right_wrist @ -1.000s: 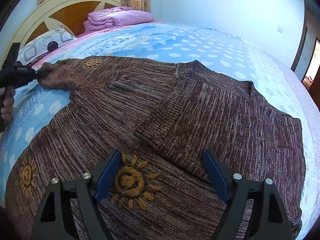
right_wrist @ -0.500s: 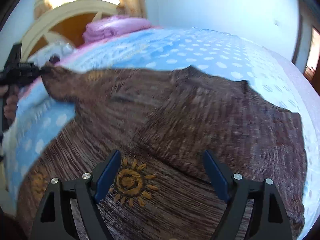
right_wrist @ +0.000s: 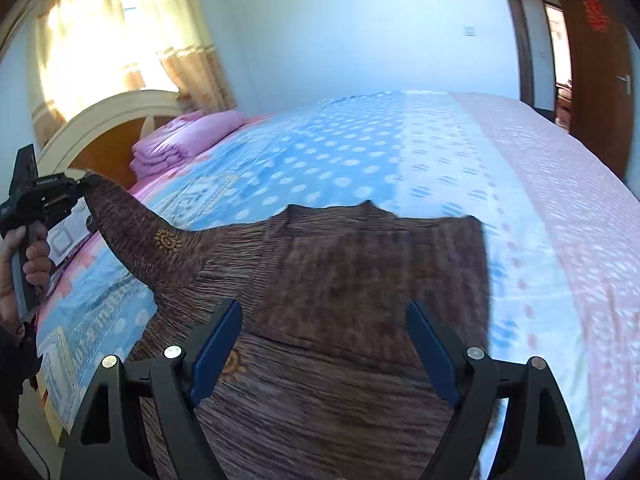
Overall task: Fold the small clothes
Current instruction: 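Fold the held sleeve across the sweater body and open the left tool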
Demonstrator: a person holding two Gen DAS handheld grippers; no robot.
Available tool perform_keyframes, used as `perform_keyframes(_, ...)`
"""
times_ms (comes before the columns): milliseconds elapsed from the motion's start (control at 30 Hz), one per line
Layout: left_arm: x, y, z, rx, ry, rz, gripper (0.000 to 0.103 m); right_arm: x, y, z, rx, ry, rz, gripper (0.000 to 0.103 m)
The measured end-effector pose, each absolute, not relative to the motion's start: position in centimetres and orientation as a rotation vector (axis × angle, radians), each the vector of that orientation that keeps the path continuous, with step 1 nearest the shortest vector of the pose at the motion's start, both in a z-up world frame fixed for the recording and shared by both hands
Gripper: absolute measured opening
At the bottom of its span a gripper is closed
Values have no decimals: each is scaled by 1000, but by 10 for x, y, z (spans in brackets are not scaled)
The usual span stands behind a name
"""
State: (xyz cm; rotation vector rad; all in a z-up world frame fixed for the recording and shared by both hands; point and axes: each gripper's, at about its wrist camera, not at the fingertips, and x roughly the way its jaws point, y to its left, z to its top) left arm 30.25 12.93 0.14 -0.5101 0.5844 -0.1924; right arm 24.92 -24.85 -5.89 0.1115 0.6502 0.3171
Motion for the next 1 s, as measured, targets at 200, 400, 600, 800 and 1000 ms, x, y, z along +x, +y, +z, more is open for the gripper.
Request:
perform_keyframes(200, 308, 77, 19, -474, 570, -281, 9, 223, -273, -63, 123, 637, 306, 84)
perform_keyframes(400, 306, 18, 13, -422, 585, -368, 9, 203, -284, -67, 132, 632, 310, 84)
perform_keyframes(600, 301, -58, -24, -309, 653, -445, 9, 194, -288, -83, 146, 660, 306, 84)
perform_keyframes(800, 282, -122, -78, -127, 734, -454, 13, 187, -291, -97, 160, 657, 300, 84)
perform_keyframes(1000, 241, -142, -84, 98, 697, -495, 51, 182, -297, -103, 156, 626, 281, 84)
